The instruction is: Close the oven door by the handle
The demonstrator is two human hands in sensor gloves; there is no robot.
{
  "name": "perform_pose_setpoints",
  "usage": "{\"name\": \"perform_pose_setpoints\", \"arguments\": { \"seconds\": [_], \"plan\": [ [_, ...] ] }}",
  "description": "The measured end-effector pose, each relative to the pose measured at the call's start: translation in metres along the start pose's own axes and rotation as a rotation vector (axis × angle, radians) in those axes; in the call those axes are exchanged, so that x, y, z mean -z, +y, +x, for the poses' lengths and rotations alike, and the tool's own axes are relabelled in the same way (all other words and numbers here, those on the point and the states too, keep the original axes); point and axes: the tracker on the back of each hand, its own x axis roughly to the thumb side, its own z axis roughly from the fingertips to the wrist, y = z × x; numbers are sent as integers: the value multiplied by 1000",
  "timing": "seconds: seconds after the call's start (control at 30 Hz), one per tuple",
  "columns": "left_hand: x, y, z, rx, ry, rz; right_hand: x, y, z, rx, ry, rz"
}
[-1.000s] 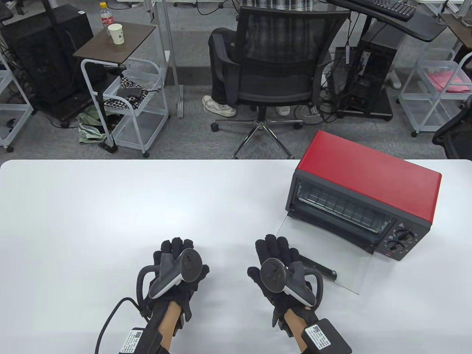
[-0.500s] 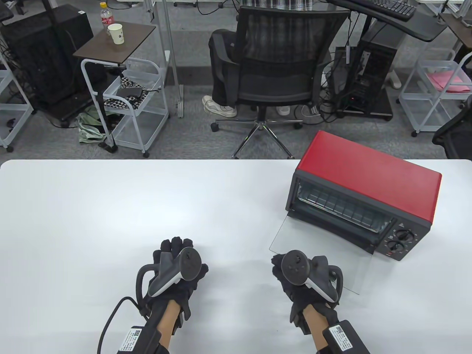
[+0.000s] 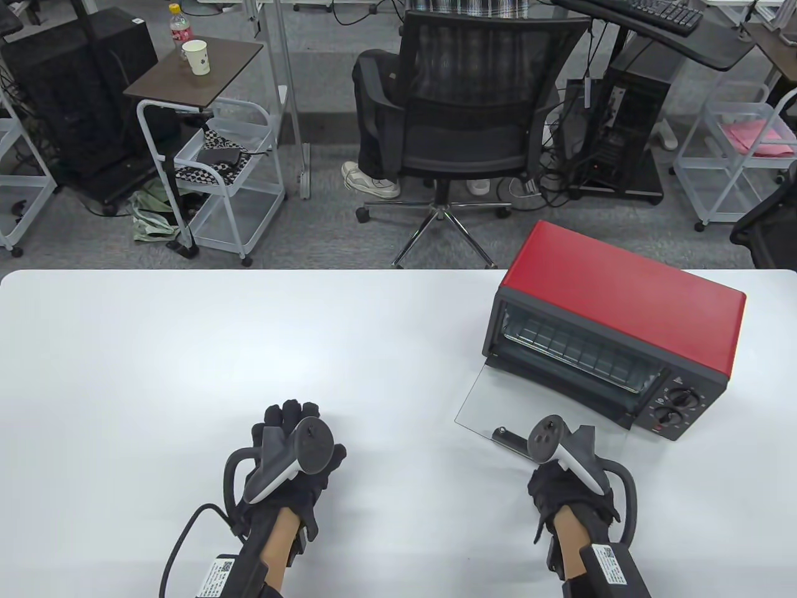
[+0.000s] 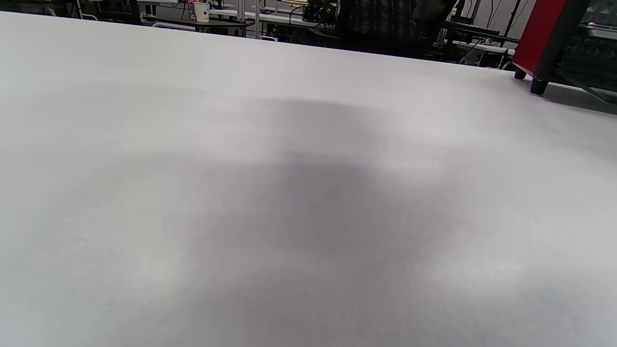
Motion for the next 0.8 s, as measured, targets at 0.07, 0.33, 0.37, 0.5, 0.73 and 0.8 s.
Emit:
{"name": "perform_pose_setpoints", "arguments": {
  "seconds": [0.07, 0.33, 0.37, 0.5, 0.73, 0.8],
  "plan": [
    [0, 0, 0, 0, -1, -2, -1, 0, -4, 74, 75, 42],
    [-1, -1, 0, 10, 7, -19, -9, -3, -8, 15, 216, 48],
    [-2, 0, 0, 7, 7, -16, -10, -3, -8, 15, 218, 63],
    [-2, -1, 0, 13, 7, -23, -15, 3, -2, -78, 215, 186],
    [-2, -1, 1, 21, 4, -24, -13, 15, 3, -34, 143, 265],
    [-1, -1, 2, 22, 3, -25, -13, 13, 3, 5, 135, 254]
  ]
}}
